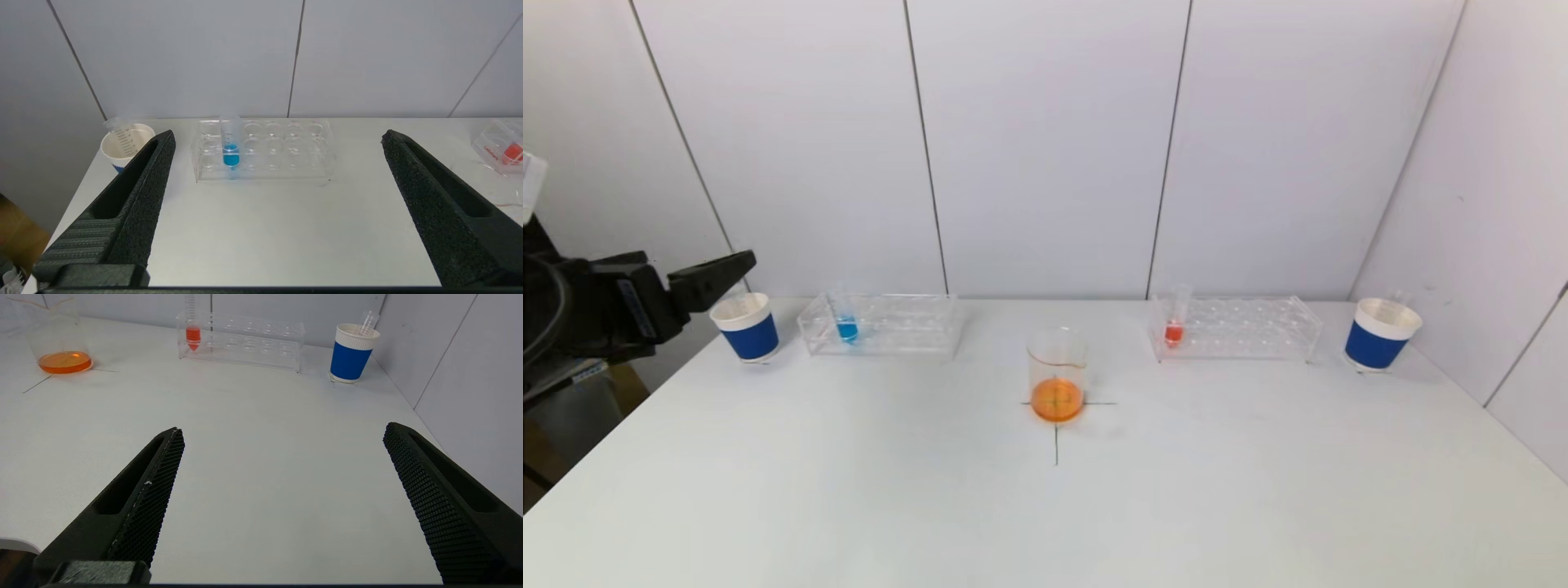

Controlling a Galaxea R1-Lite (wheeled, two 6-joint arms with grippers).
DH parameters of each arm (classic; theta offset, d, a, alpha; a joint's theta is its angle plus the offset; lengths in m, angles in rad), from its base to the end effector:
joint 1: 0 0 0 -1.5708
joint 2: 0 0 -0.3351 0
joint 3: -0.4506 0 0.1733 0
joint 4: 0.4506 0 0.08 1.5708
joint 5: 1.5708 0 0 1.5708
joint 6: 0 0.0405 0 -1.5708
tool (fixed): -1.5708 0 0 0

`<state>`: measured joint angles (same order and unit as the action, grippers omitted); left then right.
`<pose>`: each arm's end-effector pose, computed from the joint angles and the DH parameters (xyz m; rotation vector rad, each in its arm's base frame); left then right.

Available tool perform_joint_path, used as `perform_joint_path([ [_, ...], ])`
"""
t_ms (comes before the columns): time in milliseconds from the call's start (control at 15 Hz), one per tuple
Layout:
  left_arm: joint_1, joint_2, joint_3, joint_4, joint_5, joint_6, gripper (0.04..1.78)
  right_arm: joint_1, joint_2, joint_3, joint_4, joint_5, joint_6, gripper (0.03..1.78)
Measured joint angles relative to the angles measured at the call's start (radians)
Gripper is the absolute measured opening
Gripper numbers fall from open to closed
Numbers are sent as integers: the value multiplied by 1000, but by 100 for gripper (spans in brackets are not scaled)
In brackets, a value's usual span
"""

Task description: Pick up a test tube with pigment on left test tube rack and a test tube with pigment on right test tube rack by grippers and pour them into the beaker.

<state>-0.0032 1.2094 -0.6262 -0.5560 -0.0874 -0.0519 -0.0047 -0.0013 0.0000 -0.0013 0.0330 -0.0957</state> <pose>0.1736 -0.0041 0.2873 -0.0530 0.0295 -0.0899 -0.0587 0.0016 0.0756 -0.0957 -0.0040 0.0282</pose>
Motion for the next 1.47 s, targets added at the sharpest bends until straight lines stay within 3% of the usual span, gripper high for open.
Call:
perform_joint_path([
  [400,0,-391,144,227,0,0,176,0,0,0,0,0,0,177],
  [1133,-2,-1117,246,893,10,-5,176,0,0,0,0,0,0,177],
  [1467,-1,-1203,364,908,57,-4,176,0,0,0,0,0,0,177],
])
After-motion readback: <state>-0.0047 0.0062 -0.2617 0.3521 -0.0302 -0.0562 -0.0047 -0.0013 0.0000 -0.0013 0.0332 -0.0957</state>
